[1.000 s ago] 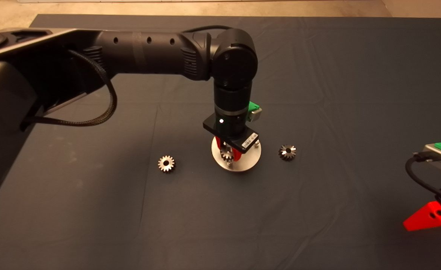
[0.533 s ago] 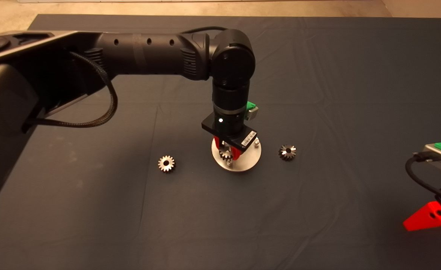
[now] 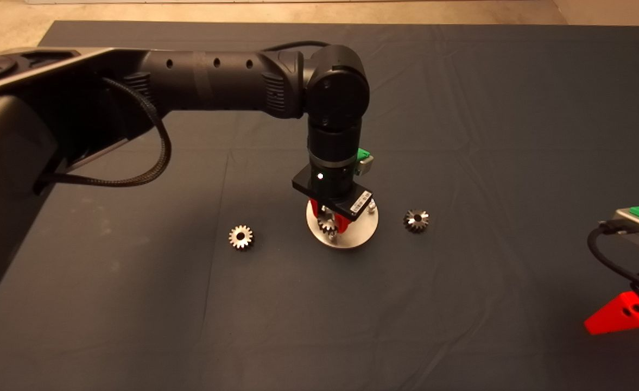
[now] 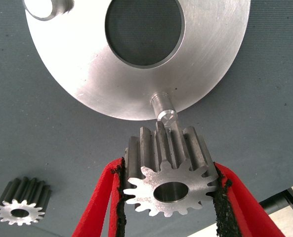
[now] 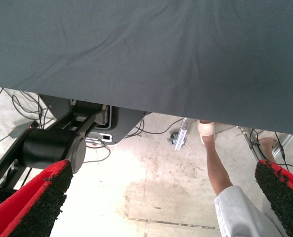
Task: Install three planetary gears onto the carrier pins
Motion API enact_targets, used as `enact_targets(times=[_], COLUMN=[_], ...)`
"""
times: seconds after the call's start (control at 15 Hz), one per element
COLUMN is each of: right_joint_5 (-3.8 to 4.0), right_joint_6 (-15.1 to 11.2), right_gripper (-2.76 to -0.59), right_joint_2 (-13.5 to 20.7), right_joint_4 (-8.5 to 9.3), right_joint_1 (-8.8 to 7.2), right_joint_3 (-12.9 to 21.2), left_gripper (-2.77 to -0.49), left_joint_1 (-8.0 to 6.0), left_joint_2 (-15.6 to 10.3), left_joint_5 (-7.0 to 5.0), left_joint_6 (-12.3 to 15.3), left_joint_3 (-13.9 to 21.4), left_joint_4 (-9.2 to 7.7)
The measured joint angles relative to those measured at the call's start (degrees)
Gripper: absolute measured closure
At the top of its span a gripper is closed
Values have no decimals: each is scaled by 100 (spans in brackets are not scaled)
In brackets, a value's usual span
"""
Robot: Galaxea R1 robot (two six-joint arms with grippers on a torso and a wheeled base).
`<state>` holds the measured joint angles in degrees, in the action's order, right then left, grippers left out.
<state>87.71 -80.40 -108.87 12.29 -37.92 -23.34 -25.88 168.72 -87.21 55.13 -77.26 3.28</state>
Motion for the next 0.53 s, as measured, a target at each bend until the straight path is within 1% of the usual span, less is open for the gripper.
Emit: enact_targets(times=[0.13,0.4,0.53], right_joint_5=[-1,0,0], right_joint_6=[0,0,0], right_gripper=[-275,-275,-275], right_joint_2=[0,0,0], right_joint_4=[0,0,0], right_joint_1=[0,0,0], right_joint_3=[0,0,0], left_gripper=[-93,-93,-93], left_joint_1=[36,122,157], left_joint_2=[0,0,0], left_joint_5=[-5,-9,-9], left_joint_6=[10,22,102], left_joint_3=[0,0,0], left_joint_4=[19,115,127])
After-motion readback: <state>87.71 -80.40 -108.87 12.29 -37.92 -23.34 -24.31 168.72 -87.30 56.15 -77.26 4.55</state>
